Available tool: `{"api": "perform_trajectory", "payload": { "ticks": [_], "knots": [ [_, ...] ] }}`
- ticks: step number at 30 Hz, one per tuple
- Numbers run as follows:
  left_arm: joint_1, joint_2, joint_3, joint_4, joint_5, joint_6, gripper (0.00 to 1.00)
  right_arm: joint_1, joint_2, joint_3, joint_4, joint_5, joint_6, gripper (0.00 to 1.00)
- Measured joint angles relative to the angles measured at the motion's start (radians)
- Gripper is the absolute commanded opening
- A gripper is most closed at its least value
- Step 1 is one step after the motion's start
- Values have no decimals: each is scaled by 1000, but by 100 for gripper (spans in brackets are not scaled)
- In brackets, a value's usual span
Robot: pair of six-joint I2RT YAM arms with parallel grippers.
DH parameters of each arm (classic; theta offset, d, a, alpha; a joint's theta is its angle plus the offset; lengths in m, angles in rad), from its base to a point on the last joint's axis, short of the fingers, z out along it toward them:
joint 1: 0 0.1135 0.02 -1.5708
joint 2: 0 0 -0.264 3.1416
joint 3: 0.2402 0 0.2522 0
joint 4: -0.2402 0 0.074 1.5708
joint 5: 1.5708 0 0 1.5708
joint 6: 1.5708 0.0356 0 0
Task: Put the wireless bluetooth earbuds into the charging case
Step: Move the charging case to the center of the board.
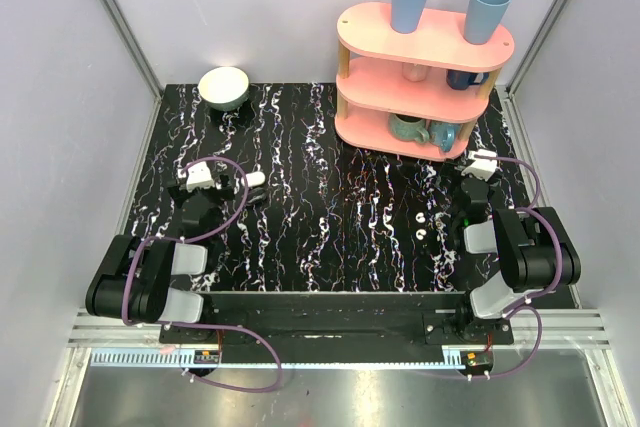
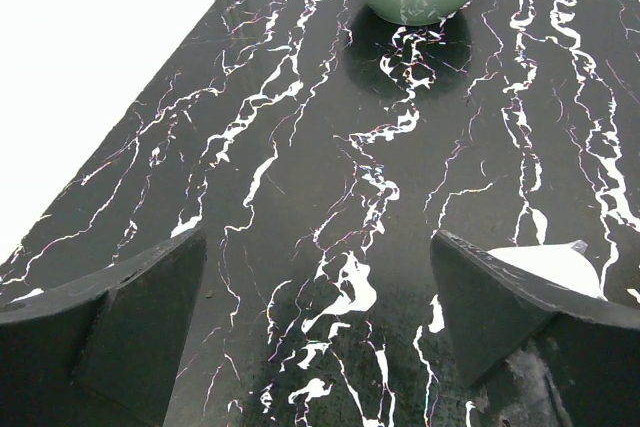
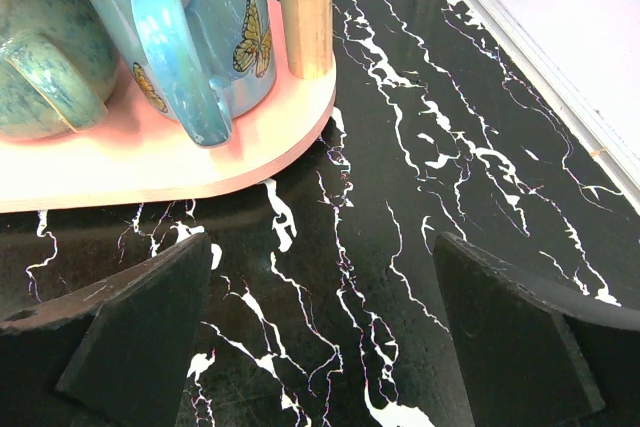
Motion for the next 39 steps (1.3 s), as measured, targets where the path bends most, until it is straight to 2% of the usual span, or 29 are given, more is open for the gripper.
{"api": "perform_trajectory", "payload": {
  "ticks": [6, 11, 13, 17, 21, 28, 31, 34, 37, 39],
  "knots": [
    [2, 0, 0, 0, 4, -3, 99, 0, -15, -6, -3, 1, 2, 100],
    [11, -7, 4, -14, 7, -12, 99, 0, -210, 13, -207, 13, 53, 100],
    [7, -55, 1, -49, -2, -14, 99, 0, -299, 36, -305, 21, 89, 100],
    [-68, -312, 25, -276, -102, -80, 99, 0, -432, 50, -440, 38, 151, 100],
    [-115, -533, 115, -546, -197, -228, 99, 1, -570, 52, -634, 80, 259, 100],
    [-123, -815, 179, -858, -134, -437, 99, 0, -793, 158, -958, 27, 328, 100],
    [-124, -867, 286, -1028, -93, -533, 99, 0, -893, 172, -1010, -36, 338, 100],
    [-122, -844, 481, -1232, 14, -556, 99, 0, -947, 187, -1069, -166, 359, 100],
    [-122, -810, 635, -1344, 128, -526, 99, 0, -917, 234, -1123, -330, 385, 100],
    [-122, -798, 678, -1389, 172, -512, 99, 0, -871, 272, -1152, -437, 392, 100]
  ]
}}
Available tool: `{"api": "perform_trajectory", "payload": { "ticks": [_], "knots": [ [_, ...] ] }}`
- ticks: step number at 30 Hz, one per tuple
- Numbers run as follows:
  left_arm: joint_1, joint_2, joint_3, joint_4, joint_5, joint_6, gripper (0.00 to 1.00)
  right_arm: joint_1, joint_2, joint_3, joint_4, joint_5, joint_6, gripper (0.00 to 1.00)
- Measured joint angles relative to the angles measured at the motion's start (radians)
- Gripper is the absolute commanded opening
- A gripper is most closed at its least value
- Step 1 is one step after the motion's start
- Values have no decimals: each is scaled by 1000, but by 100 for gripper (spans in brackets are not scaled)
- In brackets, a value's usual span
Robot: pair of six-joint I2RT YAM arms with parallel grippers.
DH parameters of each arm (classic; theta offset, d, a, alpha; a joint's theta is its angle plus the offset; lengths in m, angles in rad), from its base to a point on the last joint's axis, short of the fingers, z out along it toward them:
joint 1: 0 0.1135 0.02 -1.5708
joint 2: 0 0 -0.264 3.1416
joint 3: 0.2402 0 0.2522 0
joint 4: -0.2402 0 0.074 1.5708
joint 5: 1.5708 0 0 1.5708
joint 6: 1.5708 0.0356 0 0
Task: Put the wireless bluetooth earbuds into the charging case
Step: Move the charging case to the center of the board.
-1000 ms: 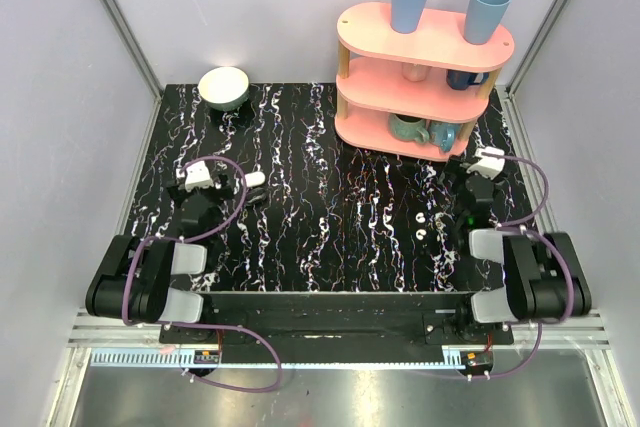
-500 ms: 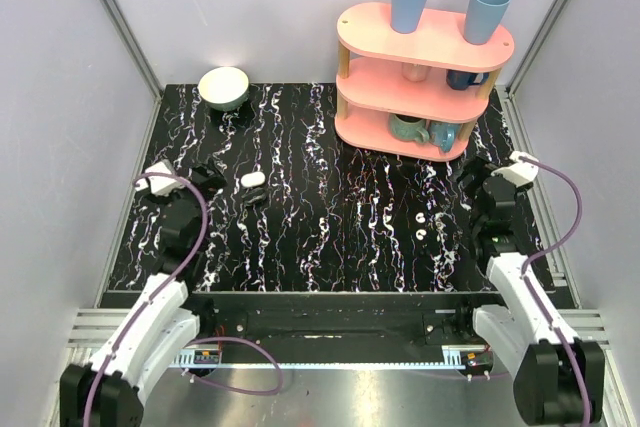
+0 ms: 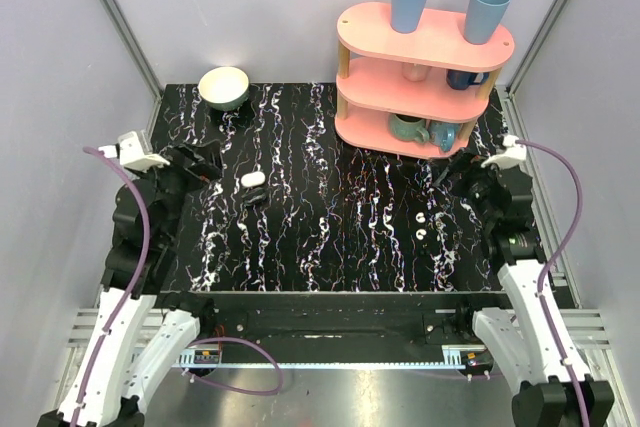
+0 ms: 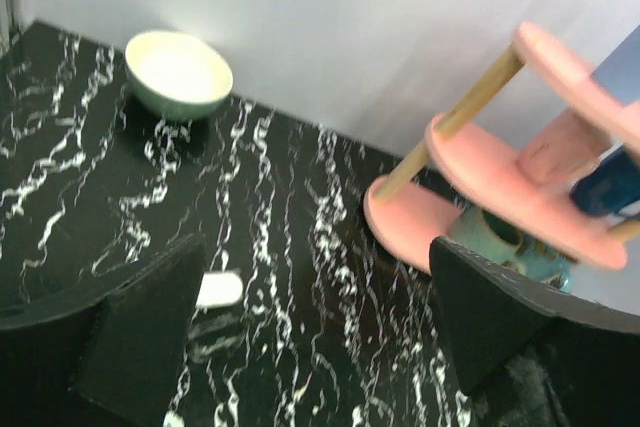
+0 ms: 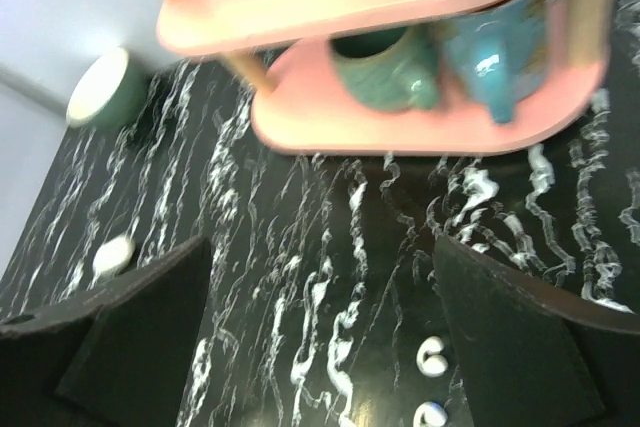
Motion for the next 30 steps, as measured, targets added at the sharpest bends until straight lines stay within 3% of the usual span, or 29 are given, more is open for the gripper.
{"api": "perform_trajectory", "payload": {
  "ticks": [4, 13, 20, 30],
  "knots": [
    [2, 69, -9, -62, 70, 1, 96, 0, 89, 53, -33, -182, -8, 100],
    [-3, 414, -165, -58, 215, -33, 90, 0, 118, 56, -72, -399, -20, 100],
    [-20, 533, -233, -4, 149, -90, 89, 0, 224, 96, -119, -476, -6, 100],
    [-52, 846, -93, 47, 56, -108, 89, 0, 225, 96, -119, -501, 43, 100]
  ]
}}
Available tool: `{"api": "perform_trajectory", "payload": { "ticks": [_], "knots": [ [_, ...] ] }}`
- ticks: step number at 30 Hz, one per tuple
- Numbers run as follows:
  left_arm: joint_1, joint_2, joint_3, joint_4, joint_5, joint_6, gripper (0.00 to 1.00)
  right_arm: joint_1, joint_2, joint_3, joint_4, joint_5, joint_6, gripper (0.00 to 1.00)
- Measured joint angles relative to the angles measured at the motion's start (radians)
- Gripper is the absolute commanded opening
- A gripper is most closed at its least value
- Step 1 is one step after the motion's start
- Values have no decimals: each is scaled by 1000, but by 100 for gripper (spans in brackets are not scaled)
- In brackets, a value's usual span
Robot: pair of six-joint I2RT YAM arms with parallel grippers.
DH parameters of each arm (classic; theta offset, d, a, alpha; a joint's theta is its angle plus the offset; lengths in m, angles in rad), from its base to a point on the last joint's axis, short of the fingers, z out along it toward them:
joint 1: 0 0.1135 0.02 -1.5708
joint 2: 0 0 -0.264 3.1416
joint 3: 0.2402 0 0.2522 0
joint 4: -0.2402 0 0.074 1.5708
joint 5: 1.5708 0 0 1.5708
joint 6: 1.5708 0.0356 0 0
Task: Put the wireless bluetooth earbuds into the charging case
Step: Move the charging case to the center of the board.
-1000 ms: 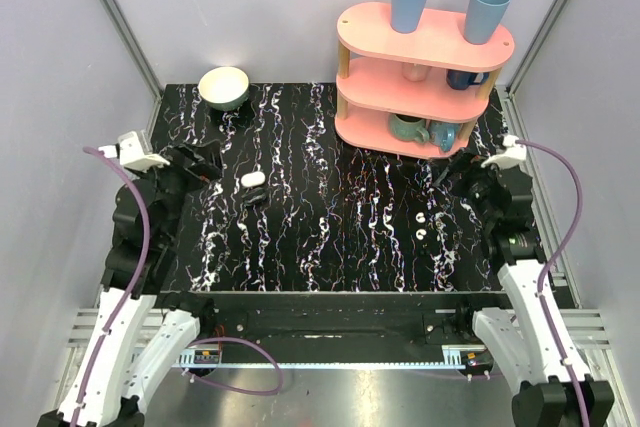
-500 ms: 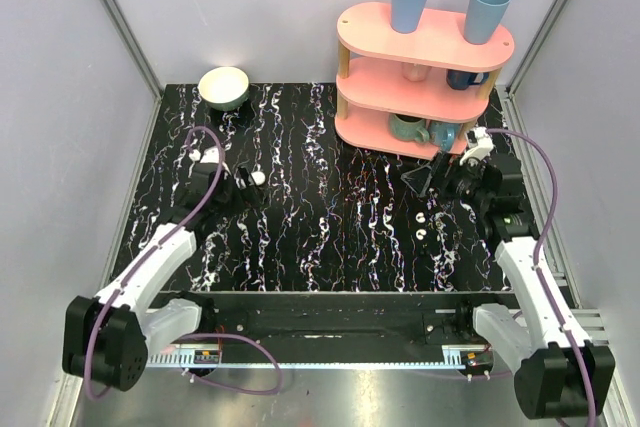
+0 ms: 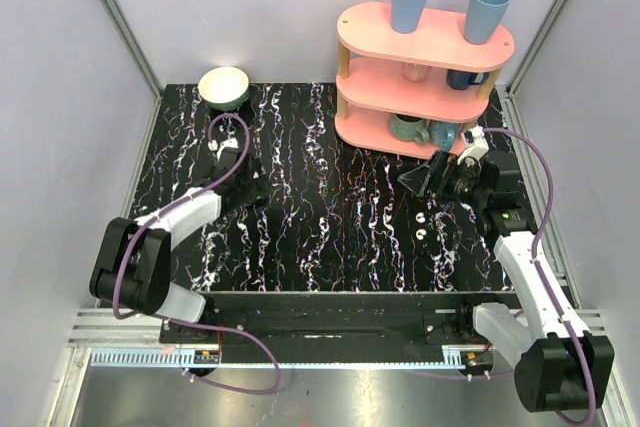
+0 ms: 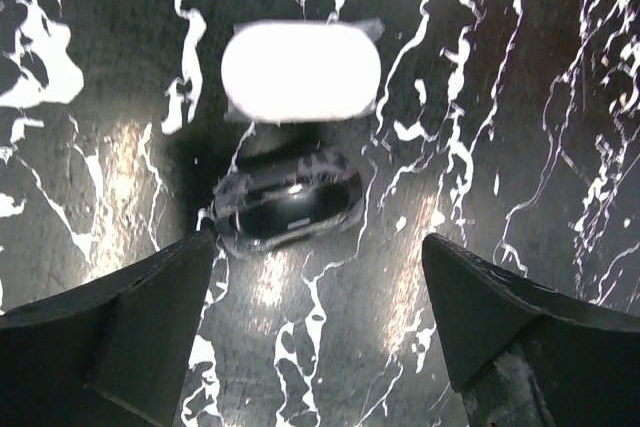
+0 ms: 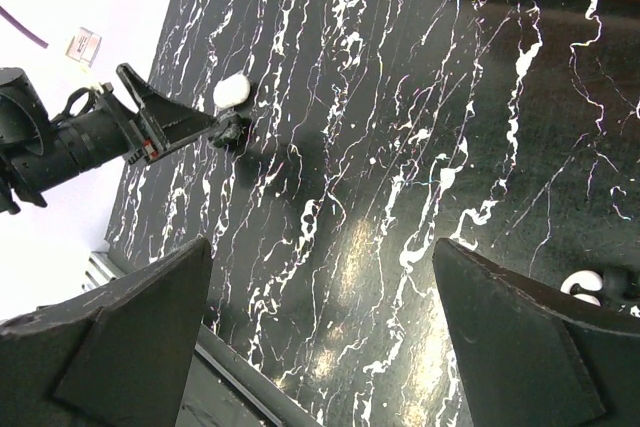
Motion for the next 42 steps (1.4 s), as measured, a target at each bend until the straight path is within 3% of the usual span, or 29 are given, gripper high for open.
{"api": "perform_trajectory", "payload": {
  "ticks": [11, 18, 33, 42],
  "knots": [
    [0, 147, 93, 14, -62, 1, 88, 0, 21, 0, 18, -5, 18, 100],
    [-2, 159, 94, -15, -114, 0, 88, 0, 62, 0, 42, -13, 32, 100],
    [-19, 196, 114, -34, -125, 17, 66, 0, 90, 5, 58, -32, 62, 100],
    [-84, 215, 114, 48, -68, 56, 64, 0, 91, 5, 58, -40, 62, 100]
  ]
}}
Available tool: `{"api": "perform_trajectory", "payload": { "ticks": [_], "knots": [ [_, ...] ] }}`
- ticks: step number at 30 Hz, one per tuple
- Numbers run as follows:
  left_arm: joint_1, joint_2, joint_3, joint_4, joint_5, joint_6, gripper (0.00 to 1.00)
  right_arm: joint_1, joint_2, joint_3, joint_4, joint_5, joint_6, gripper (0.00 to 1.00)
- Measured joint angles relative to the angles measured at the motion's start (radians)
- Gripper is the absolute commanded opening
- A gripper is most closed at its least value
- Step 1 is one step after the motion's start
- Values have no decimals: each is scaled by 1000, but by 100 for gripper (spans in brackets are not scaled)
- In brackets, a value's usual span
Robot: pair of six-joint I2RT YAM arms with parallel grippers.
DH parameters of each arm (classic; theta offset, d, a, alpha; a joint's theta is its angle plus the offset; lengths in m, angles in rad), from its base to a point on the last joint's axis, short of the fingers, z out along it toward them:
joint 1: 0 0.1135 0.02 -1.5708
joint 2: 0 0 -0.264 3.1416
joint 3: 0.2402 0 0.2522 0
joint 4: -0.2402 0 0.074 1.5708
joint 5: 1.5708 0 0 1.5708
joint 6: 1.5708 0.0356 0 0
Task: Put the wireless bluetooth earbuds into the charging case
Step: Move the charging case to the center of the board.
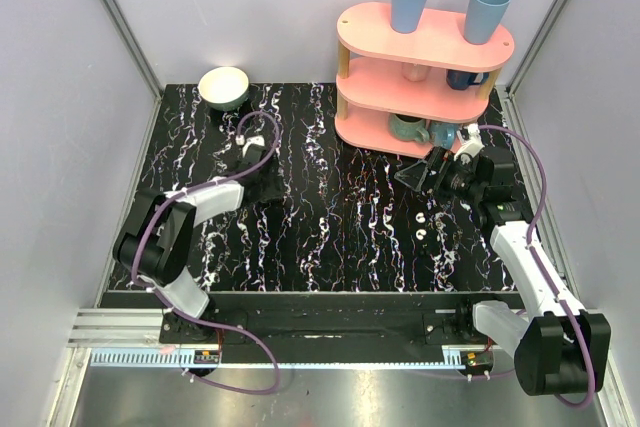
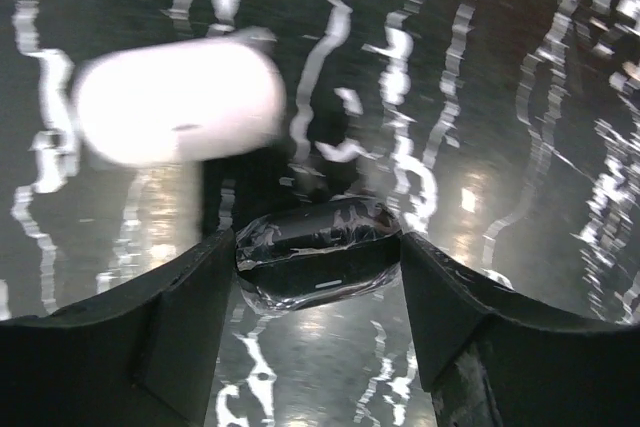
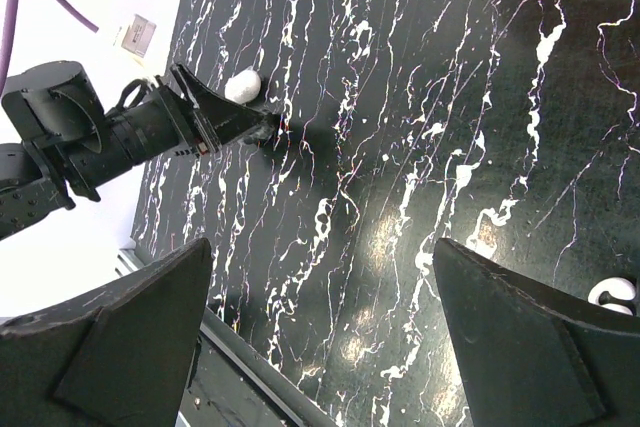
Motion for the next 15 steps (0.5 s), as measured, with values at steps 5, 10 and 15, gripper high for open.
{"api": "perform_trajectory", "payload": {
  "ticks": [5, 10, 15],
  "knots": [
    [-95, 8, 0, 68, 66, 10, 62, 0, 0, 0, 0, -9, 0, 100],
    [-183, 29, 0, 93, 124, 27, 70, 0, 4, 0, -11, -17, -10, 100],
    [-236, 29, -1, 122, 180, 80, 75, 45, 55, 19, -78, -12, -80, 100]
  ]
}}
